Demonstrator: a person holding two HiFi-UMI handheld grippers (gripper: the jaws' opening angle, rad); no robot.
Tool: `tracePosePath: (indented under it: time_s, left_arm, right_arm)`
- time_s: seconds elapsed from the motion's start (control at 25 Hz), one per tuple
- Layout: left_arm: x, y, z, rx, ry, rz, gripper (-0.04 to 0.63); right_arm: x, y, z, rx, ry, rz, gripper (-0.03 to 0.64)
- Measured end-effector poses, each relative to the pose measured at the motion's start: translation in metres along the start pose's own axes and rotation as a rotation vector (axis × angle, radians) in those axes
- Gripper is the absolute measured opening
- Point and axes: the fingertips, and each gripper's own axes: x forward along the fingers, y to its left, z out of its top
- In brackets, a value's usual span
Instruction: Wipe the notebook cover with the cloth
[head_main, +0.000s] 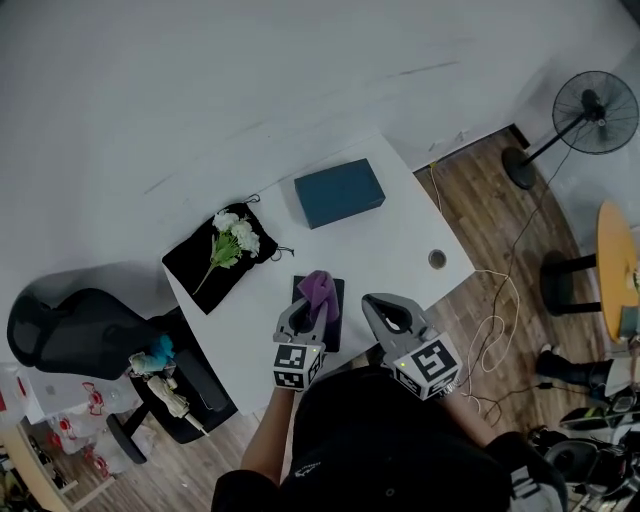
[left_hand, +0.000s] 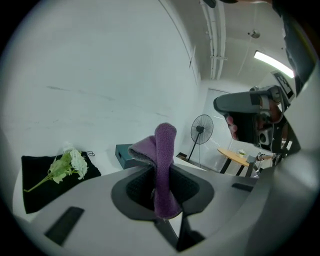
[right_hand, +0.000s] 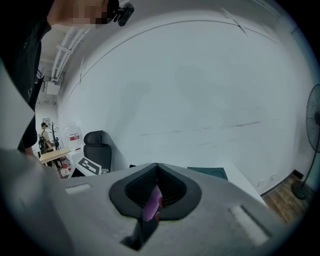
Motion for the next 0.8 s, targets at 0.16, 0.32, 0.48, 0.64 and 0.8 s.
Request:
tracePosePath:
  time_s: [0.16, 0.32, 0.48, 0.64, 0.8]
  left_arm:
    - [0.015, 0.006, -0.019, -0.031, 0.049, -0.001, 0.075]
    - [0.031, 0.010, -0.035, -0.039, 0.096, -0.003, 0.075]
    - [0.048, 0.013, -0.047, -0.004, 0.151, -0.015, 0.075]
    - [0.065, 0.013, -0.067, 0.022, 0.215, -0.038, 0.075]
    - [0.080, 0.009, -0.088, 0.048, 0.282, -0.058, 0.075]
  right_arm:
    - [-0.001, 0.001, -0.005, 0.009, 0.013, -0.003, 0.003]
    - [0.001, 0.000, -0.010, 0.023, 0.021, -0.009, 0.002]
    - [0.006, 0.001, -0.011, 0.018, 0.025, 0.002, 0.002]
    - [0.009, 0.002, -0.017, 0.027, 0.033, 0.001, 0.002]
    - [0.009, 0.004, -0.020, 0.036, 0.037, 0.000, 0.002]
